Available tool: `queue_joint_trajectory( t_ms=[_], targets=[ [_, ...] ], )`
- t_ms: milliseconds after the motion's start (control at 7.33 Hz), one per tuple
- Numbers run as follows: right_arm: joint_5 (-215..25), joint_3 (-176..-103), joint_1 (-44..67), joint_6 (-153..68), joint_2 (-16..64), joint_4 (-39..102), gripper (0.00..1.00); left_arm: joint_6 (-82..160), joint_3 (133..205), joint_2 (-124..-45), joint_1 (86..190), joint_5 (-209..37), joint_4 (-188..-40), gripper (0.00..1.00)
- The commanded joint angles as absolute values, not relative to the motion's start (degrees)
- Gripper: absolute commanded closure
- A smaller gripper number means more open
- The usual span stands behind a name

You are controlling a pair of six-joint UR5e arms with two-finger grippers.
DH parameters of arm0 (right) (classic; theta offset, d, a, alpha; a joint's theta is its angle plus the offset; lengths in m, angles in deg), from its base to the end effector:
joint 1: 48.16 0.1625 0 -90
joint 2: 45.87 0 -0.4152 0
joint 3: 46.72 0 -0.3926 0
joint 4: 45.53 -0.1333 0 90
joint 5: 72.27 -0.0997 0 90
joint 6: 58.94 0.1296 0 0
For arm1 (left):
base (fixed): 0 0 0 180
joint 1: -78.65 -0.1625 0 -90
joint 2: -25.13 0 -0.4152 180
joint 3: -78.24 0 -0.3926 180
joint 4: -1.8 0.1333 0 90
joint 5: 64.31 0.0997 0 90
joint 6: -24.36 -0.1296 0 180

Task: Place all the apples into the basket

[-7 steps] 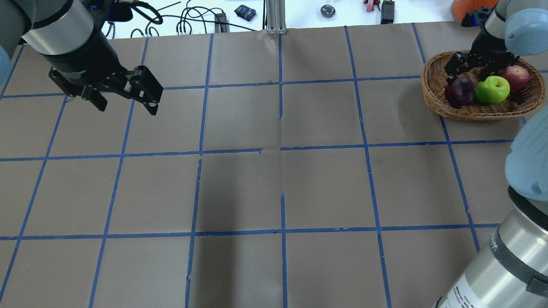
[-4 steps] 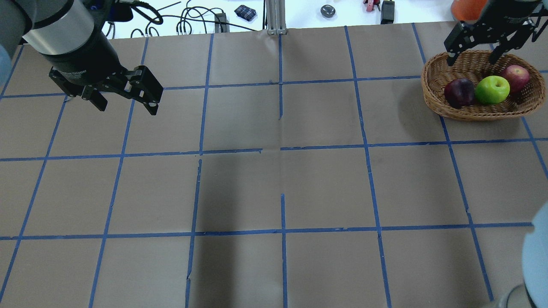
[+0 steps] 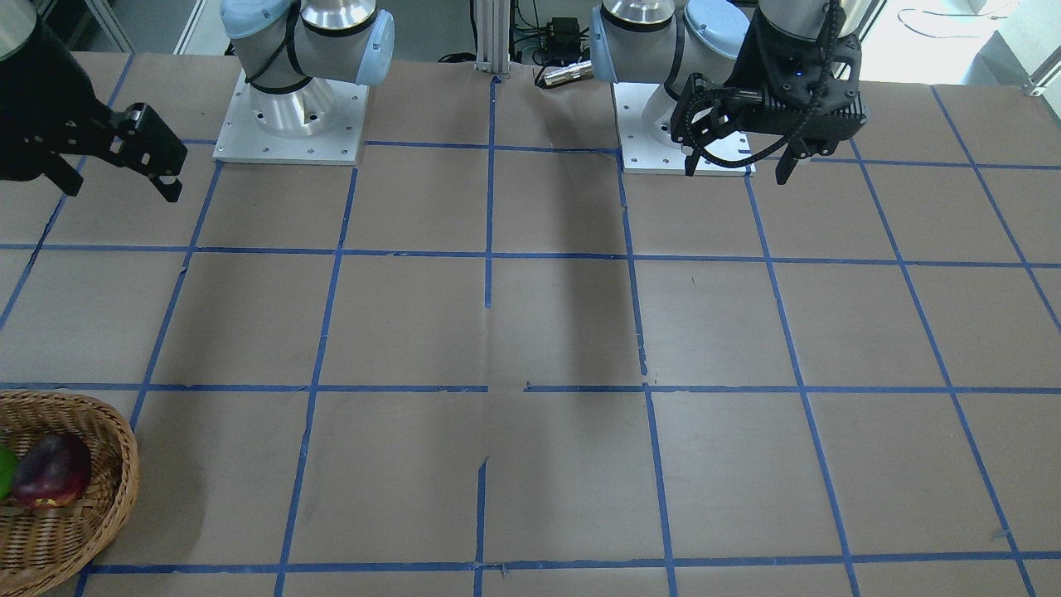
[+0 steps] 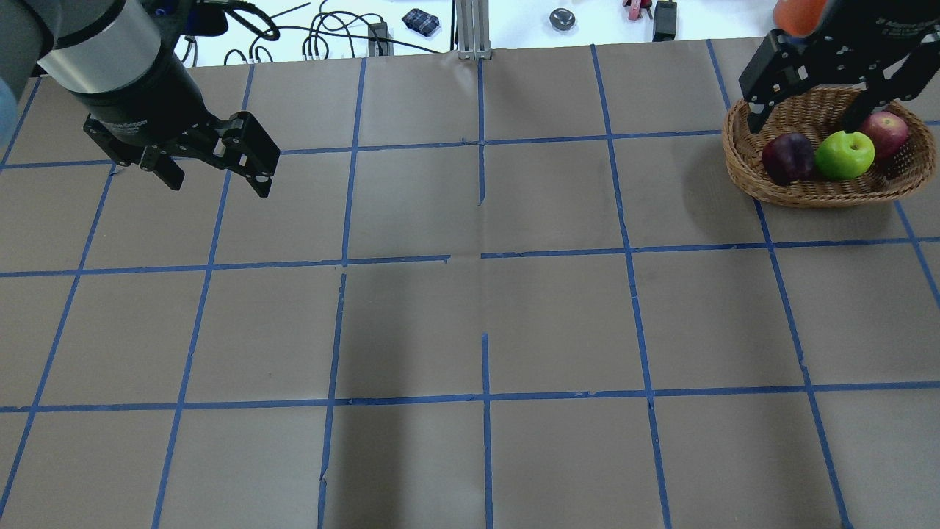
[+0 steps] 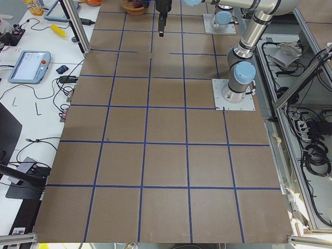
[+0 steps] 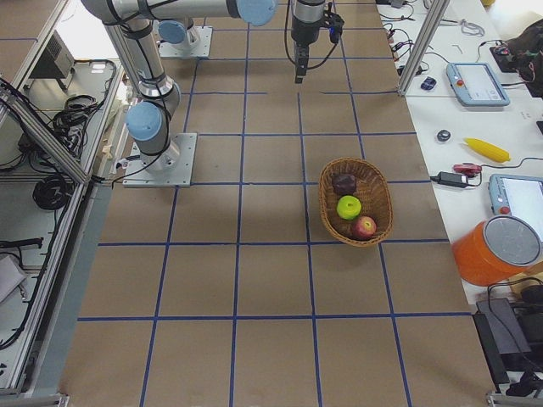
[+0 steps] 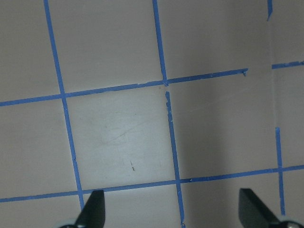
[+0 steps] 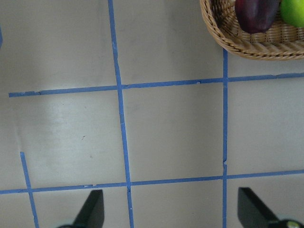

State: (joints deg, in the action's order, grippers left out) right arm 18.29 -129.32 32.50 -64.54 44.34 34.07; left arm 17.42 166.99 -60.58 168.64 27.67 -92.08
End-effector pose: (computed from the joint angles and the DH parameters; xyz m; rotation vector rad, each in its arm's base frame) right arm 0.0522 -0.4959 0.4954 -0.1020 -3.1356 -0.0777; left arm -0.1287 -0.4631 0.4879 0.1869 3.0994 -0.0416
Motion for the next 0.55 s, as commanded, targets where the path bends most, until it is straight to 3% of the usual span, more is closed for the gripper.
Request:
queue_joint_trajectory(
  t_ms=[0, 409],
  targets=[
    [18.2, -136.6, 36.6, -62.2, 50.0, 37.4, 0.0, 17.4, 166.9, -60.6, 168.6, 27.6, -92.1, 0.0],
    [18.2, -140.6, 42.4, -57.2, 49.9, 41.9, 0.0, 17.5, 167.3, -60.6, 168.8, 27.6, -92.1, 0.0]
  ],
)
